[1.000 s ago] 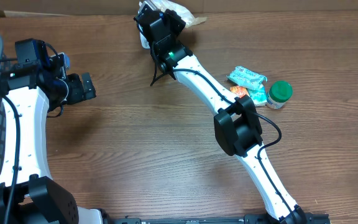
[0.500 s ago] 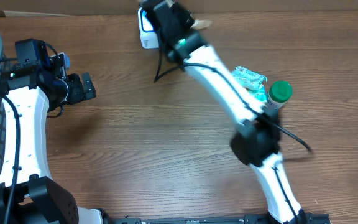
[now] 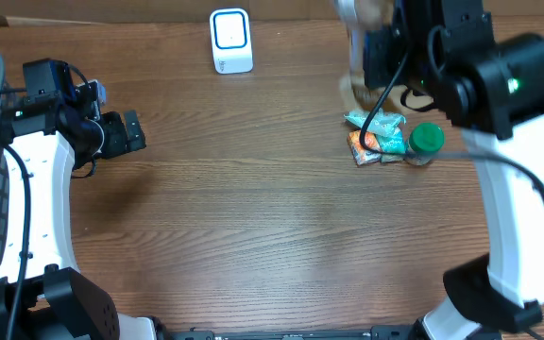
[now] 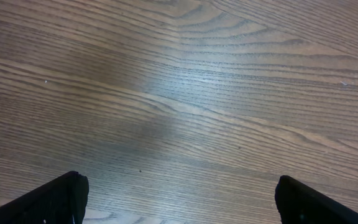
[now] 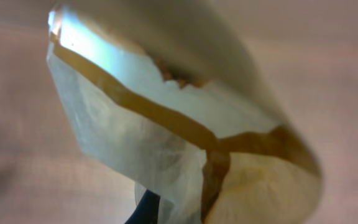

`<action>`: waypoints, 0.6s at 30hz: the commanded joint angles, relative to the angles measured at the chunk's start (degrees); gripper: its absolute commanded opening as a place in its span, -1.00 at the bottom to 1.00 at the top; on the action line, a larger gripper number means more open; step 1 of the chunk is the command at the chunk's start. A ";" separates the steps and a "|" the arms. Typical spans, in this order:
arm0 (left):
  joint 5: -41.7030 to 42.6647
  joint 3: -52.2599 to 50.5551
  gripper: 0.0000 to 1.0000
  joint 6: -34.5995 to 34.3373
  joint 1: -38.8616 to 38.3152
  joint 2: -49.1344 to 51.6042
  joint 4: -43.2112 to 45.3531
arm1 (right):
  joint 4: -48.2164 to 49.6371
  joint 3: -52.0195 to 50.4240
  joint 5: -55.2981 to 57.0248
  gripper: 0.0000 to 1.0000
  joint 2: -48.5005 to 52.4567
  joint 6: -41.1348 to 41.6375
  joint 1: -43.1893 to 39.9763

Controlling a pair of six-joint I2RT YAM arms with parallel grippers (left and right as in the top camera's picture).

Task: Scan the item barcode
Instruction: 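Carry the pouch back right and lower it beside the other items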

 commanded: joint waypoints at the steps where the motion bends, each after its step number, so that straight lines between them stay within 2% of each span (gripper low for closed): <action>1: -0.11 0.15 0.99 0.22 0.00 0.15 0.02 | -4.46 -1.33 -9.46 -0.92 3.63 3.34 -3.48; 9: -0.13 0.15 0.99 0.22 0.00 0.15 0.02 | -6.01 -11.34 -11.80 -0.92 4.63 3.15 -6.67; 18: -0.13 0.15 0.99 0.22 0.00 0.15 0.02 | -0.24 -28.30 -15.37 -0.92 4.68 3.15 -6.73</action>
